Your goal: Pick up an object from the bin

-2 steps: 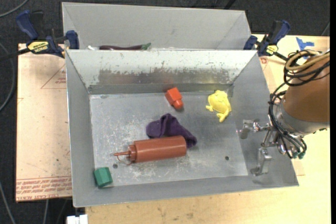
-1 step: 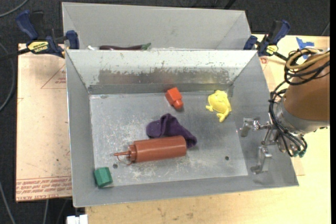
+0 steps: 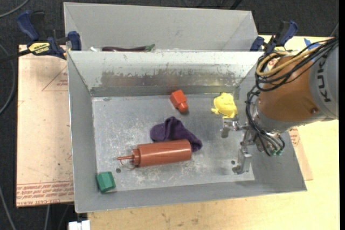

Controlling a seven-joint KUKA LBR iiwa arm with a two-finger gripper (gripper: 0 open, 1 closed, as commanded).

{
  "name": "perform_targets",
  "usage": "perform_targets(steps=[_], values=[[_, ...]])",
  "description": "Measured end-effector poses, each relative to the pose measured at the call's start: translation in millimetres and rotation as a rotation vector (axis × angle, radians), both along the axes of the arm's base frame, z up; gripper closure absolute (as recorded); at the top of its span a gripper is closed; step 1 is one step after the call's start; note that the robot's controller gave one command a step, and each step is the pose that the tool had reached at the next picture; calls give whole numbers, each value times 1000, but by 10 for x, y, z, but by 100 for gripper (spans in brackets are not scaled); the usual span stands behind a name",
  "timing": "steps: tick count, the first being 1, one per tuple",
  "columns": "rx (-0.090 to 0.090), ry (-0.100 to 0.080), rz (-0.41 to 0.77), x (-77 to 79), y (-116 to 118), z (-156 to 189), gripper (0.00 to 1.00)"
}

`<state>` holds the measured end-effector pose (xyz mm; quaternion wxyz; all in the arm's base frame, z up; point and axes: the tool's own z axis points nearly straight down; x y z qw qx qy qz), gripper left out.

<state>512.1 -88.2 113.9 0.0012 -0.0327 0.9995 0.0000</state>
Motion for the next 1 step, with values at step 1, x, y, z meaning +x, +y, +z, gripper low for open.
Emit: perform_targets(steps=[1], values=[[1,1,20,61,138,-125,0]])
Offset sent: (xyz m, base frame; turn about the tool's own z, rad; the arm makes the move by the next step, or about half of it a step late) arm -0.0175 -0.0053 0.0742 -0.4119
